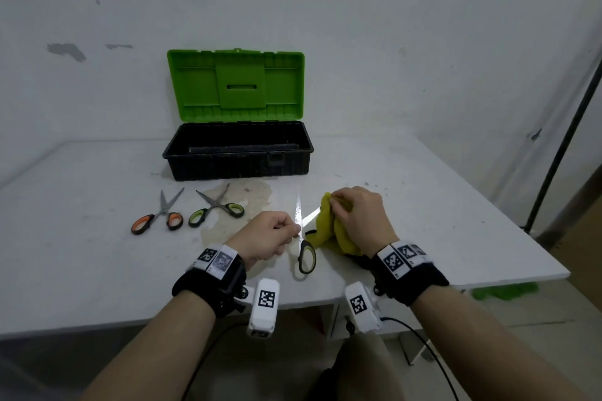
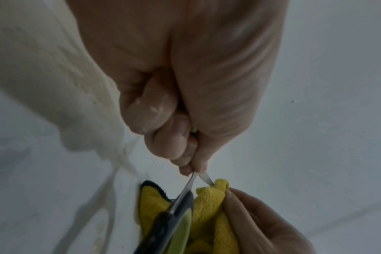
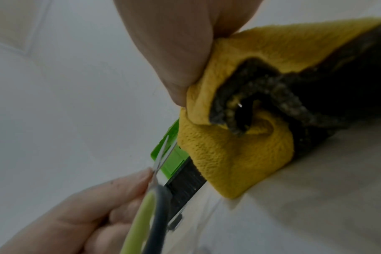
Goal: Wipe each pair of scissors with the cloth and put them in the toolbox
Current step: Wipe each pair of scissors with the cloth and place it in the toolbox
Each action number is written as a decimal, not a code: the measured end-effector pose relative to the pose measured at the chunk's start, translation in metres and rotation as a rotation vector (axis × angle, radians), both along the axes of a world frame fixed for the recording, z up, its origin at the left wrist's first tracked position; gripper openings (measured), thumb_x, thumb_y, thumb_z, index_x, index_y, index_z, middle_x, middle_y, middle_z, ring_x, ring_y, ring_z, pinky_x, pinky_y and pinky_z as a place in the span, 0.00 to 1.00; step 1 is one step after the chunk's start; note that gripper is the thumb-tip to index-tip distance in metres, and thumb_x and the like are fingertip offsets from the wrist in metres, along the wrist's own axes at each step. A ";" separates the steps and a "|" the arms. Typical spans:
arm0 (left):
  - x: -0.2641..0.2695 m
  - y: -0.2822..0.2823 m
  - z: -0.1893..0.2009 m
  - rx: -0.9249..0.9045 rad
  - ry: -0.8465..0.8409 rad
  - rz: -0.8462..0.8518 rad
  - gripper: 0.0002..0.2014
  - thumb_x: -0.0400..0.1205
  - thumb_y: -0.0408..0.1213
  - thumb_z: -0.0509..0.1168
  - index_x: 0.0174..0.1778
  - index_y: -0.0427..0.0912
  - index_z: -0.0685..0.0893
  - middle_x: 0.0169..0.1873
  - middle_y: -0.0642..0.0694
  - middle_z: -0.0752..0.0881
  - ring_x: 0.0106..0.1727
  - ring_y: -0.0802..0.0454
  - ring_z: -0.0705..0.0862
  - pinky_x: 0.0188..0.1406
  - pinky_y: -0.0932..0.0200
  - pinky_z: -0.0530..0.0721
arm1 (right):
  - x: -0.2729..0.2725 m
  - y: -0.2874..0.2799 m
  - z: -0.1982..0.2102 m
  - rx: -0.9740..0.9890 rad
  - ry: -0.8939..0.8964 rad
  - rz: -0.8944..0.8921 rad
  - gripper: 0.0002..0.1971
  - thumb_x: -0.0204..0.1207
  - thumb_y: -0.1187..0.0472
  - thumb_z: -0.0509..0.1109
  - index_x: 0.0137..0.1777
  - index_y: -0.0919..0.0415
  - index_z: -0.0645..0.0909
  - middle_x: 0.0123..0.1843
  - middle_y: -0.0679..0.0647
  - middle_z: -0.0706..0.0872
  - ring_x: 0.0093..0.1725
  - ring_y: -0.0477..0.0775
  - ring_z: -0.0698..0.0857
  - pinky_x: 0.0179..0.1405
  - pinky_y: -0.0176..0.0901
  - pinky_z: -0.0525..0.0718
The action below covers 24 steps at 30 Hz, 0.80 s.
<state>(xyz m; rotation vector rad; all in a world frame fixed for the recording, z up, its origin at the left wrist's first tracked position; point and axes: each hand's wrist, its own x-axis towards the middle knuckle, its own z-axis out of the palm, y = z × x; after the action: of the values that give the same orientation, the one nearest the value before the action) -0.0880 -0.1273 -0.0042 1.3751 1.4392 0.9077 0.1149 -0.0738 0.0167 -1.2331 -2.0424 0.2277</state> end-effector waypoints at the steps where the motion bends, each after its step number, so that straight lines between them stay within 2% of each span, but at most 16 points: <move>1: 0.000 0.000 -0.001 -0.015 0.009 0.008 0.09 0.86 0.38 0.65 0.44 0.37 0.83 0.27 0.49 0.76 0.21 0.58 0.70 0.17 0.66 0.63 | 0.003 0.002 0.002 -0.014 0.006 -0.020 0.07 0.79 0.58 0.70 0.50 0.56 0.89 0.46 0.53 0.89 0.45 0.49 0.82 0.51 0.37 0.77; 3: -0.002 -0.001 -0.002 -0.047 0.025 0.027 0.08 0.86 0.39 0.65 0.44 0.39 0.83 0.28 0.49 0.77 0.22 0.58 0.71 0.18 0.65 0.63 | 0.007 0.002 0.008 -0.027 0.051 -0.017 0.06 0.78 0.57 0.71 0.50 0.55 0.89 0.47 0.50 0.90 0.46 0.45 0.81 0.49 0.30 0.73; 5: -0.003 0.000 -0.001 -0.080 0.018 0.038 0.06 0.85 0.38 0.66 0.46 0.40 0.82 0.28 0.49 0.78 0.22 0.57 0.71 0.18 0.64 0.63 | 0.009 -0.004 0.014 -0.028 0.065 0.051 0.06 0.78 0.55 0.72 0.51 0.53 0.87 0.47 0.46 0.89 0.45 0.42 0.81 0.45 0.22 0.71; 6: -0.003 0.000 -0.001 -0.090 0.004 0.036 0.04 0.85 0.37 0.66 0.47 0.40 0.81 0.28 0.48 0.78 0.22 0.56 0.71 0.18 0.64 0.63 | 0.009 -0.008 0.015 -0.031 0.042 0.106 0.05 0.78 0.55 0.72 0.51 0.52 0.86 0.46 0.44 0.89 0.45 0.41 0.82 0.45 0.21 0.72; 7: -0.003 0.001 -0.001 -0.092 -0.011 0.028 0.03 0.85 0.36 0.66 0.47 0.40 0.81 0.28 0.47 0.78 0.22 0.56 0.71 0.17 0.64 0.62 | 0.007 -0.011 0.017 -0.034 0.001 0.166 0.05 0.78 0.54 0.72 0.52 0.51 0.85 0.46 0.44 0.89 0.45 0.42 0.83 0.45 0.24 0.74; 10: -0.001 0.002 0.001 -0.068 -0.049 -0.001 0.03 0.84 0.31 0.66 0.45 0.38 0.81 0.28 0.45 0.79 0.21 0.56 0.70 0.17 0.65 0.61 | -0.002 -0.013 0.014 -0.022 -0.171 0.282 0.03 0.79 0.54 0.70 0.51 0.49 0.83 0.44 0.46 0.88 0.44 0.47 0.83 0.46 0.40 0.81; 12: 0.000 0.001 0.003 -0.059 -0.059 -0.016 0.04 0.84 0.30 0.66 0.44 0.37 0.83 0.29 0.45 0.81 0.21 0.55 0.70 0.17 0.65 0.61 | -0.008 -0.010 0.008 0.013 -0.251 0.304 0.04 0.80 0.54 0.69 0.50 0.49 0.85 0.45 0.47 0.87 0.47 0.49 0.82 0.49 0.46 0.81; 15: 0.002 -0.001 0.006 -0.055 -0.090 -0.009 0.05 0.84 0.31 0.66 0.42 0.38 0.85 0.27 0.47 0.79 0.21 0.56 0.68 0.17 0.65 0.60 | -0.011 -0.010 -0.005 0.156 -0.285 0.257 0.08 0.79 0.54 0.69 0.50 0.52 0.90 0.49 0.51 0.89 0.51 0.56 0.83 0.48 0.54 0.83; 17: 0.002 -0.001 0.007 -0.033 -0.100 0.019 0.06 0.84 0.30 0.65 0.41 0.38 0.84 0.26 0.47 0.76 0.20 0.56 0.67 0.17 0.65 0.60 | -0.013 -0.015 -0.009 0.221 -0.287 0.209 0.13 0.78 0.46 0.68 0.50 0.51 0.91 0.52 0.52 0.89 0.51 0.58 0.84 0.46 0.55 0.83; 19: 0.001 -0.001 0.008 0.002 -0.100 0.028 0.06 0.84 0.29 0.65 0.41 0.37 0.83 0.25 0.46 0.75 0.20 0.56 0.67 0.17 0.65 0.60 | -0.014 -0.019 -0.011 0.210 -0.308 0.190 0.21 0.75 0.37 0.66 0.55 0.50 0.89 0.53 0.51 0.88 0.51 0.57 0.83 0.47 0.53 0.83; 20: 0.000 0.000 0.008 0.019 -0.095 0.022 0.06 0.83 0.29 0.65 0.41 0.37 0.83 0.25 0.46 0.75 0.20 0.56 0.67 0.17 0.64 0.60 | -0.014 -0.020 -0.011 0.183 -0.308 0.188 0.22 0.74 0.37 0.68 0.57 0.51 0.87 0.53 0.50 0.88 0.52 0.56 0.83 0.49 0.52 0.82; 22: -0.001 0.001 0.008 0.048 -0.074 0.002 0.05 0.83 0.30 0.67 0.41 0.36 0.83 0.23 0.47 0.75 0.20 0.56 0.66 0.18 0.63 0.61 | -0.013 -0.019 -0.010 0.128 -0.250 0.196 0.18 0.74 0.44 0.72 0.59 0.52 0.86 0.53 0.51 0.88 0.52 0.56 0.83 0.52 0.49 0.80; 24: -0.001 0.002 0.007 0.070 -0.057 -0.012 0.05 0.83 0.31 0.68 0.41 0.36 0.84 0.22 0.48 0.73 0.21 0.55 0.65 0.19 0.63 0.61 | -0.013 -0.019 -0.010 0.098 -0.182 0.214 0.13 0.77 0.51 0.73 0.59 0.54 0.86 0.53 0.52 0.87 0.52 0.56 0.83 0.52 0.46 0.80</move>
<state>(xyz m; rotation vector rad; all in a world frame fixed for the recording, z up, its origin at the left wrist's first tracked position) -0.0893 -0.1257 0.0032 1.3971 1.3662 0.9896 0.1019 -0.0926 0.0068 -1.0063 -2.3163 0.1177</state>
